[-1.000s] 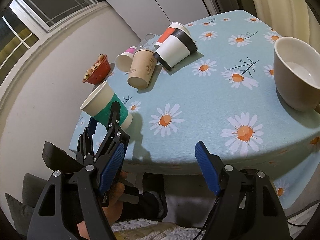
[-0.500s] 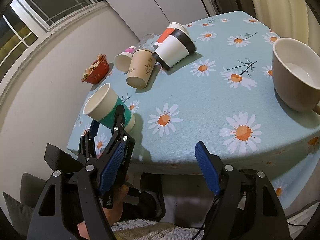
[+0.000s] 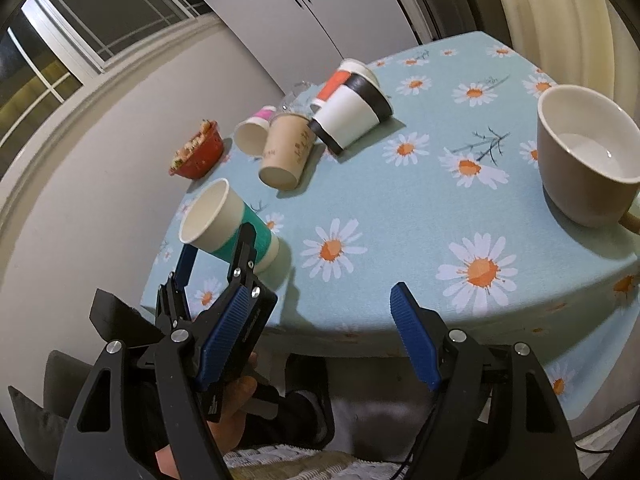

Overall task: Flip cup upright
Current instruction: 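Carry the upright teal-banded cup with the left gripper and lower it onto the table, then open the left gripper and withdraw both tools from the cup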

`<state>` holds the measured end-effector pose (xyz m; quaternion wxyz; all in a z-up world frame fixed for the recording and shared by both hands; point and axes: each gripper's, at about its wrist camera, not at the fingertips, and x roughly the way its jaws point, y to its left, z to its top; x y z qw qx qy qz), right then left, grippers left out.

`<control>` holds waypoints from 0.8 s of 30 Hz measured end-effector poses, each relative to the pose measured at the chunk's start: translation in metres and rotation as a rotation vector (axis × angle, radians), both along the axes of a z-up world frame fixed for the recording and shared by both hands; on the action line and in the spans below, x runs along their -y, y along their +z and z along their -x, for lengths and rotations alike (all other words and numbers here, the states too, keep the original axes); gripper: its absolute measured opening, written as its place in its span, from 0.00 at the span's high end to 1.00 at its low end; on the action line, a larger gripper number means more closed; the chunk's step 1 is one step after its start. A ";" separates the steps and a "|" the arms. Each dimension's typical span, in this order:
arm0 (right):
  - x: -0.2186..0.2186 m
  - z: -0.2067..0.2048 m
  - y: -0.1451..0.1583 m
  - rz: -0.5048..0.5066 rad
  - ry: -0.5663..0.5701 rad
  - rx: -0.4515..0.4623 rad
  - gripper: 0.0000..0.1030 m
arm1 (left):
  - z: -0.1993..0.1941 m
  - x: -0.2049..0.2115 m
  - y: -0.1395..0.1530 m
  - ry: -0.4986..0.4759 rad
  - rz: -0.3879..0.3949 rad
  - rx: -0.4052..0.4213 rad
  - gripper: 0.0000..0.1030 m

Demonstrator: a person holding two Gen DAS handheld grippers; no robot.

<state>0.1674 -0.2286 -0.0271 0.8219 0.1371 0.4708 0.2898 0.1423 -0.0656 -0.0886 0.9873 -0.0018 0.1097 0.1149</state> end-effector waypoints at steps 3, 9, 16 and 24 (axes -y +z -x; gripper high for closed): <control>0.000 0.003 0.005 -0.006 0.000 0.026 0.28 | 0.006 -0.003 0.010 -0.038 0.013 -0.018 0.13; 0.002 0.014 0.020 -0.020 -0.012 0.109 0.26 | 0.022 -0.011 0.035 -0.083 0.018 -0.072 0.13; -0.003 0.032 0.037 0.021 -0.008 0.243 0.16 | 0.055 -0.023 0.072 -0.173 0.039 -0.098 0.13; -0.028 0.062 0.053 0.176 0.026 0.450 0.05 | 0.093 -0.049 0.100 -0.235 0.048 -0.139 0.09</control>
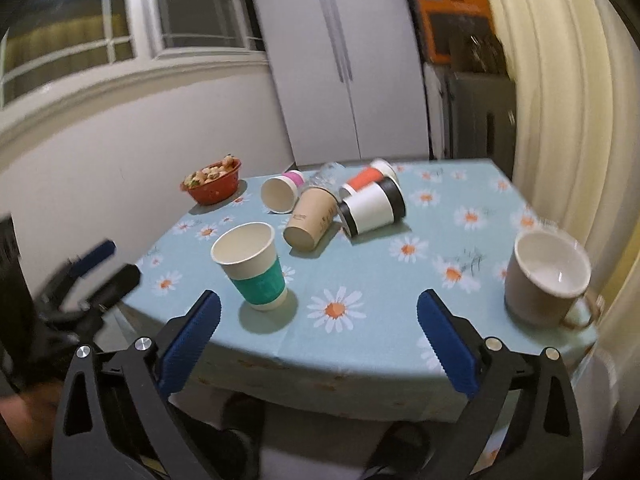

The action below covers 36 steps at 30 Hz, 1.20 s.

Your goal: Flip cup upright

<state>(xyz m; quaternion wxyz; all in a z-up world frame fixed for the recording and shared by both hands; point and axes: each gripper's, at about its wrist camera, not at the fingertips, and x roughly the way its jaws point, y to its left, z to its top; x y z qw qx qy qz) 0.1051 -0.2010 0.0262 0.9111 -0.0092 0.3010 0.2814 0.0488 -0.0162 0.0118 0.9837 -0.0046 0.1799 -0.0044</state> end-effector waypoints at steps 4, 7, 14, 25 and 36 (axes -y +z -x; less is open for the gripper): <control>-0.007 0.012 0.004 0.040 0.012 0.057 0.05 | 0.015 -0.014 0.003 -0.018 -0.012 -0.016 0.09; -0.007 0.020 0.006 0.048 0.007 0.079 0.05 | 0.025 -0.021 0.005 -0.022 -0.013 -0.019 0.09; -0.006 0.044 0.011 0.066 0.008 0.125 0.05 | 0.043 -0.026 0.007 -0.025 -0.014 -0.007 0.09; -0.007 0.073 0.004 0.097 0.024 0.190 0.05 | 0.056 -0.022 0.004 -0.045 0.026 -0.048 0.09; -0.015 0.072 -0.004 0.160 -0.001 0.203 0.05 | 0.057 -0.022 -0.004 -0.023 0.031 -0.083 0.09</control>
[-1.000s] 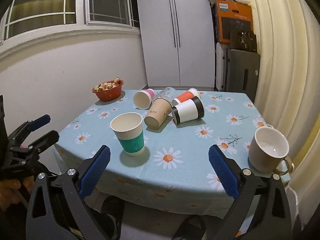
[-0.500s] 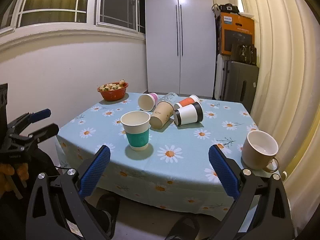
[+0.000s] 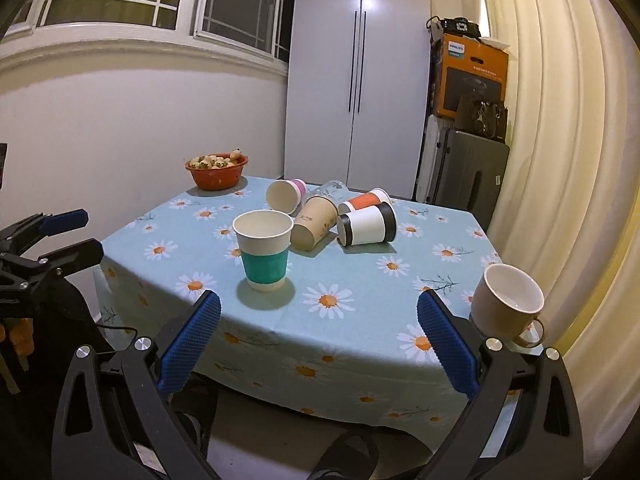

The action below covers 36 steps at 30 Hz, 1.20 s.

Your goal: Flip cup upright

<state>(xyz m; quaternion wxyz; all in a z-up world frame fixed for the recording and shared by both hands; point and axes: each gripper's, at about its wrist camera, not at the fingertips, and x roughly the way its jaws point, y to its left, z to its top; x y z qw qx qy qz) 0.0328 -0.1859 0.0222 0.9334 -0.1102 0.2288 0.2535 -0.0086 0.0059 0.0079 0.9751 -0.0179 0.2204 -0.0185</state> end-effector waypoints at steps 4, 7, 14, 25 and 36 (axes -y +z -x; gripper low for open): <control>0.003 0.000 0.000 -0.006 -0.002 0.001 0.05 | -0.003 0.003 -0.002 0.003 -0.009 -0.015 0.09; 0.006 -0.003 0.000 -0.020 -0.006 -0.009 0.05 | -0.004 0.006 -0.003 0.008 -0.024 -0.016 0.09; 0.007 -0.004 0.001 -0.028 -0.008 -0.012 0.05 | -0.005 0.008 -0.004 0.015 -0.030 -0.022 0.09; 0.007 -0.003 0.001 -0.027 -0.010 -0.012 0.05 | -0.003 0.006 -0.005 0.018 -0.022 -0.023 0.09; 0.006 -0.003 0.000 -0.022 -0.009 -0.015 0.05 | -0.004 0.005 -0.005 0.019 -0.018 -0.023 0.09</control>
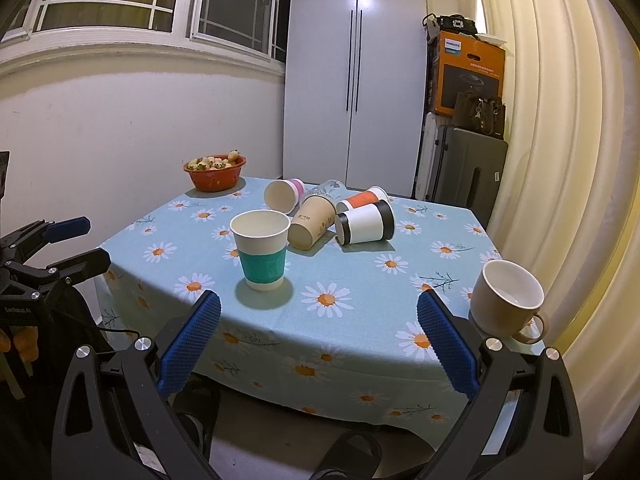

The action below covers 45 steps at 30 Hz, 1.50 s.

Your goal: Flip cup upright

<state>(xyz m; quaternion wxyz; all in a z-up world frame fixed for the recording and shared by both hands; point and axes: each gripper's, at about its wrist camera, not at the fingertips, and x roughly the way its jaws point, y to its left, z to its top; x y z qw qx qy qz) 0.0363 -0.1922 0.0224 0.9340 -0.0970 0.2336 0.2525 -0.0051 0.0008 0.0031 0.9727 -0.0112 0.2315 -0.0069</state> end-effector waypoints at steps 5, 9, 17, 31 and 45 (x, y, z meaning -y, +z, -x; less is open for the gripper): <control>0.000 0.000 -0.001 0.005 0.002 0.001 0.05 | 0.000 -0.001 0.000 0.001 0.001 0.000 0.09; 0.000 0.000 -0.001 0.003 0.002 0.001 0.05 | 0.000 -0.001 0.000 0.000 0.001 0.002 0.09; -0.001 -0.001 -0.002 0.005 0.003 0.001 0.05 | 0.002 -0.001 0.000 0.001 0.002 -0.001 0.09; -0.001 -0.001 -0.002 0.007 0.004 0.001 0.05 | 0.002 -0.001 0.002 0.002 0.003 -0.003 0.09; 0.000 -0.001 -0.003 0.007 0.004 0.001 0.05 | 0.002 0.002 0.001 0.000 -0.002 -0.006 0.09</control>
